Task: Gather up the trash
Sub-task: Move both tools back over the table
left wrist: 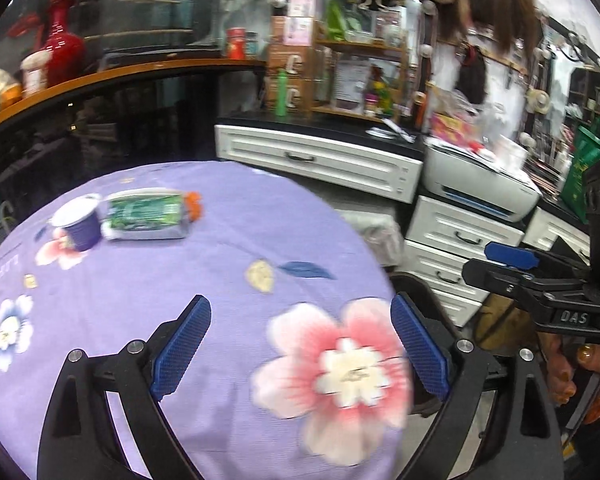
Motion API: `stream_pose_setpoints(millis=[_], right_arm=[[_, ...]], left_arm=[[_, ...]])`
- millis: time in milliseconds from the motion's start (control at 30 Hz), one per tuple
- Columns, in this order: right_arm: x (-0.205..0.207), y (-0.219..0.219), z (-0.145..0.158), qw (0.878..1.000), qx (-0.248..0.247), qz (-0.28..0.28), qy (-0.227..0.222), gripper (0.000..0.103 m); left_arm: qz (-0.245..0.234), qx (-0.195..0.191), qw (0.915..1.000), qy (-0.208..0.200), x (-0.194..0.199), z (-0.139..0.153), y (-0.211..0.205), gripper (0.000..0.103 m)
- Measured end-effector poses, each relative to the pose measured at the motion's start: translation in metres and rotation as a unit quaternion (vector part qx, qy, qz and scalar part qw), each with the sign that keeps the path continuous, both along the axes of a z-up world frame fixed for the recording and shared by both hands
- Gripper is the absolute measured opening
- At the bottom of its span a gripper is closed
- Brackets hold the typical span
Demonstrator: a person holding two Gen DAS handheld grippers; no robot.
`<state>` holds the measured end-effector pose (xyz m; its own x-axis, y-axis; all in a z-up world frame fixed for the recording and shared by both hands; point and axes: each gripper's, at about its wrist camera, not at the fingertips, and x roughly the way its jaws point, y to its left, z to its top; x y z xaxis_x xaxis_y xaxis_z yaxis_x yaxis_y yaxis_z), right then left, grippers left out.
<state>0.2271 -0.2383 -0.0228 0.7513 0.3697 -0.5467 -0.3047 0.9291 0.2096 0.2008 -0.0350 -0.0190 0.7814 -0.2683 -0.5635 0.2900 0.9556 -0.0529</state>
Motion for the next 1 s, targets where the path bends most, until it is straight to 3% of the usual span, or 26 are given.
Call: stream_pose_setpoints(millis=[267, 667, 1000], right_arm=[[0.022, 0.066, 0.012, 0.998, -0.027, 0.063, -0.007, 0.083], [0.084, 0.141, 0.017, 0.989, -0.070, 0.128, 0.002, 0.083], [0.146, 0.229, 0.023, 0.971, -0.120, 0.204, -0.015, 0.083]], left_arm=[[0.056, 0.023, 0.9981, -0.004, 0.008, -0.003, 0.062, 0.093], [0.114, 0.025, 0.9929, 0.022, 0.032, -0.016, 0.131, 0.093], [0.139, 0.015, 0.9893, 0.043, 0.066, -0.022, 0.170, 0.093]])
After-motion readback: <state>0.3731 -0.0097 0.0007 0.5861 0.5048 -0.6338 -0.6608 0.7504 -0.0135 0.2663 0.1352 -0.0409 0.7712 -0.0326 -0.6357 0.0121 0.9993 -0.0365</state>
